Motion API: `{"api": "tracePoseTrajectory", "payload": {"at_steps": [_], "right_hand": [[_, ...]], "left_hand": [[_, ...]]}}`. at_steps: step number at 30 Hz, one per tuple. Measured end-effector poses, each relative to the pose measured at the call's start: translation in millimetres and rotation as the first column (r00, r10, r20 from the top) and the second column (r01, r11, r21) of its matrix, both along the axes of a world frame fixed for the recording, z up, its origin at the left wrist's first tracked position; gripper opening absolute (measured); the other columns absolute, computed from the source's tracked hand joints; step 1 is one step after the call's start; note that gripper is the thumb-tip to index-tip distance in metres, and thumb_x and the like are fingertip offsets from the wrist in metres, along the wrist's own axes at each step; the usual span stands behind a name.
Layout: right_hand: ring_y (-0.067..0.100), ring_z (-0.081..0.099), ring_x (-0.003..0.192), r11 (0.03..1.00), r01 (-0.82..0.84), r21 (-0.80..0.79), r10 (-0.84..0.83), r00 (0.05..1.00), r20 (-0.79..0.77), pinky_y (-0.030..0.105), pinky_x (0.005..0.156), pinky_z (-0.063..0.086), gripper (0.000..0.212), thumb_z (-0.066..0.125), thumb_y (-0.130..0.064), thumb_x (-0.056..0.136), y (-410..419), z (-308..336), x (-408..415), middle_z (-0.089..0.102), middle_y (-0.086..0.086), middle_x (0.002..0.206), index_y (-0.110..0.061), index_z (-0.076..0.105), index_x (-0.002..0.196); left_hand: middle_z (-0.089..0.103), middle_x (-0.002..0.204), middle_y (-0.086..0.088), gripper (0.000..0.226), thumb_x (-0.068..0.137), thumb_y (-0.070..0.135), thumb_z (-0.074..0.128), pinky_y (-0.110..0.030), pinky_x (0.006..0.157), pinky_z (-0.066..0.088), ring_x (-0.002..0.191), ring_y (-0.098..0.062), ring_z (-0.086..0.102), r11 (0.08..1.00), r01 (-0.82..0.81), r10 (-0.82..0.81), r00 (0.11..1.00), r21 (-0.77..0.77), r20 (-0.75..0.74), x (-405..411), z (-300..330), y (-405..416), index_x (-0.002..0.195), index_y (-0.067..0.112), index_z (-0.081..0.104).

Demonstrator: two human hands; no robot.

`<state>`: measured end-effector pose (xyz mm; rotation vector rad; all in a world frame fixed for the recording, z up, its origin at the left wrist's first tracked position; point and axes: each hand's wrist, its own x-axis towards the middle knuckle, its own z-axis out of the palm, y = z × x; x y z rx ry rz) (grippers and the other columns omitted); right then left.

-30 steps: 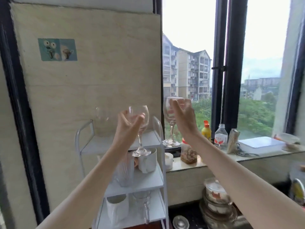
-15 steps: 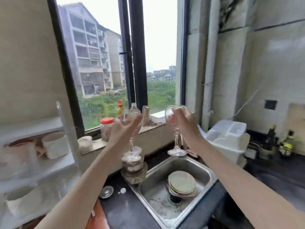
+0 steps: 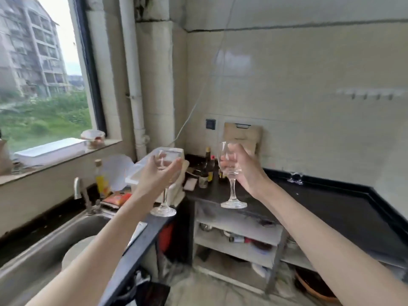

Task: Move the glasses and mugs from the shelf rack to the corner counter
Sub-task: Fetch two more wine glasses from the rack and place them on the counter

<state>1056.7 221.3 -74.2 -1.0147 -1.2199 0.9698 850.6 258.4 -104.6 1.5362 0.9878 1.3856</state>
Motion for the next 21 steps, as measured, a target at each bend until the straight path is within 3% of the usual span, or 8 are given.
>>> {"api": "tracePoseTrajectory", "payload": {"at_steps": [4, 8, 11, 14, 16, 18, 20, 21], "right_hand": [[0.017, 0.045, 0.059, 0.996, 0.067, -0.055, -0.07, 0.995, -0.065, 0.025, 0.052, 0.033, 0.021, 0.058, -0.03, 0.084, 11.4, -5.8, 98.2, 0.048, 0.005, 0.066, -0.012, 0.051, 0.077], [0.014, 0.05, 0.065, 0.984, 0.159, -0.077, -0.162, 0.986, -0.035, 0.017, 0.043, 0.036, 0.019, 0.06, -0.029, 0.086, 32.4, -19.1, 181.3, 0.048, 0.004, 0.076, -0.013, 0.052, 0.08], [0.007, 0.051, 0.061, 0.96, 0.269, -0.081, -0.266, 0.963, 0.048, 0.013, 0.042, 0.037, 0.019, 0.062, -0.031, 0.085, 53.6, -31.7, 237.4, 0.05, 0.003, 0.08, -0.017, 0.051, 0.079], [0.004, 0.058, 0.063, 0.922, 0.386, -0.039, -0.38, 0.918, 0.117, 0.021, 0.056, 0.043, 0.019, 0.062, -0.032, 0.084, 81.5, -44.8, 295.4, 0.056, 0.004, 0.078, -0.015, 0.054, 0.081], [0.008, 0.06, 0.076, 0.895, 0.445, -0.021, -0.437, 0.886, 0.154, 0.028, 0.07, 0.044, 0.037, 0.063, -0.038, 0.081, 104.1, -47.7, 335.2, 0.059, 0.005, 0.09, -0.009, 0.054, 0.103], [0.011, 0.061, 0.085, 0.87, 0.493, -0.018, -0.48, 0.854, 0.202, 0.031, 0.081, 0.045, 0.058, 0.064, -0.044, 0.078, 126.9, -42.9, 375.2, 0.06, 0.006, 0.103, -0.007, 0.047, 0.118], [0.011, 0.061, 0.094, 0.845, 0.535, -0.006, -0.522, 0.827, 0.21, 0.031, 0.086, 0.045, 0.058, 0.067, -0.046, 0.075, 148.2, -38.4, 416.7, 0.059, 0.003, 0.109, -0.012, 0.046, 0.117], [0.011, 0.06, 0.098, 0.83, 0.558, -0.002, -0.545, 0.812, 0.209, 0.03, 0.086, 0.046, 0.056, 0.069, -0.047, 0.075, 157.2, -36.9, 436.8, 0.059, 0.0, 0.111, -0.016, 0.046, 0.115]], "left_hand": [[0.06, 0.07, -0.002, 0.017, 0.082, 0.036, 0.067, -0.022, 0.054, 0.043, 0.06, -0.013, 0.054, 0.992, 0.119, -0.117, 0.991, 0.039, -0.059, 99.0, -4.9, 30.2, 0.083, 0.022, 0.059], [0.047, 0.06, -0.01, 0.051, 0.079, 0.044, 0.062, -0.031, 0.056, 0.038, 0.055, -0.021, 0.042, 0.955, 0.291, -0.284, 0.953, 0.06, -0.101, 187.9, -5.5, 62.3, 0.084, -0.006, 0.057], [0.049, 0.065, -0.01, 0.056, 0.078, 0.046, 0.062, -0.035, 0.062, 0.04, 0.06, -0.021, 0.045, 0.936, 0.348, -0.342, 0.935, 0.057, -0.097, 251.5, -18.2, 97.1, 0.084, -0.009, 0.054], [0.051, 0.069, -0.006, 0.045, 0.081, 0.043, 0.063, -0.03, 0.064, 0.043, 0.062, -0.016, 0.05, 0.913, 0.408, -0.403, 0.908, 0.025, -0.111, 314.2, -29.3, 135.8, 0.082, -0.001, 0.056], [0.054, 0.071, 0.005, 0.025, 0.084, 0.04, 0.063, -0.014, 0.059, 0.045, 0.057, 0.0, 0.055, 0.918, 0.393, -0.386, 0.915, 0.048, -0.118, 355.9, -31.0, 165.4, 0.074, 0.018, 0.054], [0.059, 0.075, 0.0, 0.024, 0.085, 0.037, 0.063, -0.018, 0.067, 0.048, 0.066, -0.005, 0.058, 0.914, 0.399, -0.387, 0.911, 0.072, -0.14, 397.0, -25.5, 195.7, 0.078, 0.016, 0.053], [0.061, 0.065, 0.008, 0.023, 0.085, 0.033, 0.063, -0.017, 0.062, 0.045, 0.061, -0.011, 0.054, 0.896, 0.436, -0.422, 0.895, 0.085, -0.144, 437.5, -19.0, 221.7, 0.077, 0.017, 0.049], [0.058, 0.054, 0.019, 0.024, 0.086, 0.03, 0.062, -0.01, 0.057, 0.042, 0.052, -0.001, 0.05, 0.893, 0.44, -0.425, 0.893, 0.093, -0.146, 458.2, -17.5, 234.8, 0.073, 0.022, 0.044]]}}
